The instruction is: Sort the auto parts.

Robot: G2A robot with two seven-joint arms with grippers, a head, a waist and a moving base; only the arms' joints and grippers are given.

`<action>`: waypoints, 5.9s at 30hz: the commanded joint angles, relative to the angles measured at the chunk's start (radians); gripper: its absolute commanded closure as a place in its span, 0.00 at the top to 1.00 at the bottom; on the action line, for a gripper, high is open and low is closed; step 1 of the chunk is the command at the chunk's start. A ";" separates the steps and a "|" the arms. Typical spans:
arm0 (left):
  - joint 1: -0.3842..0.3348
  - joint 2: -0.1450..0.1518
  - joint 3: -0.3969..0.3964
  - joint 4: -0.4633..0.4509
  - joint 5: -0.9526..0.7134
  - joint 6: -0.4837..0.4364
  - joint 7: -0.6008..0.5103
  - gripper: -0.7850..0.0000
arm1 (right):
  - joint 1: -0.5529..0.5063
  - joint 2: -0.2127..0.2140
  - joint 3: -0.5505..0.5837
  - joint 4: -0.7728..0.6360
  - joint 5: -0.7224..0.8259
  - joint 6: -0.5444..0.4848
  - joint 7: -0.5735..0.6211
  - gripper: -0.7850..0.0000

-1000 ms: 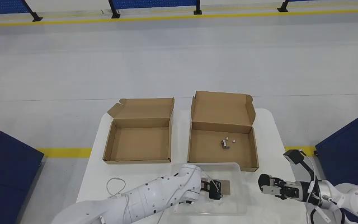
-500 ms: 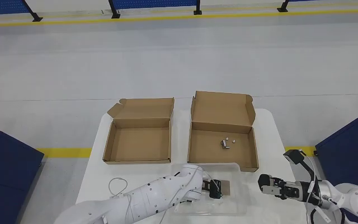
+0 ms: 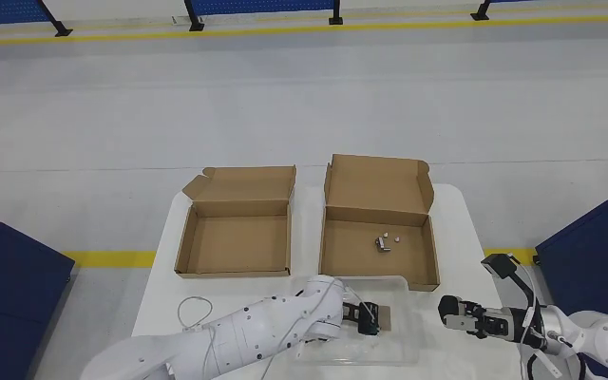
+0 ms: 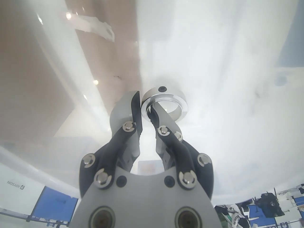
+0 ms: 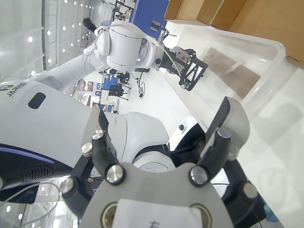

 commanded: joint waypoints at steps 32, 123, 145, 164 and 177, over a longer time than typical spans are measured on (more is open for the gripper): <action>0.098 0.281 -0.361 -0.157 -0.130 -0.392 0.538 0.00 | 0.000 0.000 0.000 0.000 0.000 0.000 0.000 1.00; 0.122 0.418 -0.268 -0.167 0.089 -0.009 2.577 0.00 | 0.000 0.000 0.000 0.000 0.000 0.000 0.000 1.00; 0.206 0.381 -0.423 -0.254 -0.099 -0.003 2.568 0.00 | 0.000 0.000 0.000 0.000 0.000 0.000 0.000 1.00; 0.297 0.357 -0.535 -0.350 -0.202 -0.028 2.564 0.00 | 0.000 0.000 0.000 0.000 0.000 0.000 0.000 1.00; 0.351 0.343 -0.631 -0.383 0.055 -0.003 2.461 0.00 | 0.000 0.000 0.000 0.000 0.000 0.000 0.000 1.00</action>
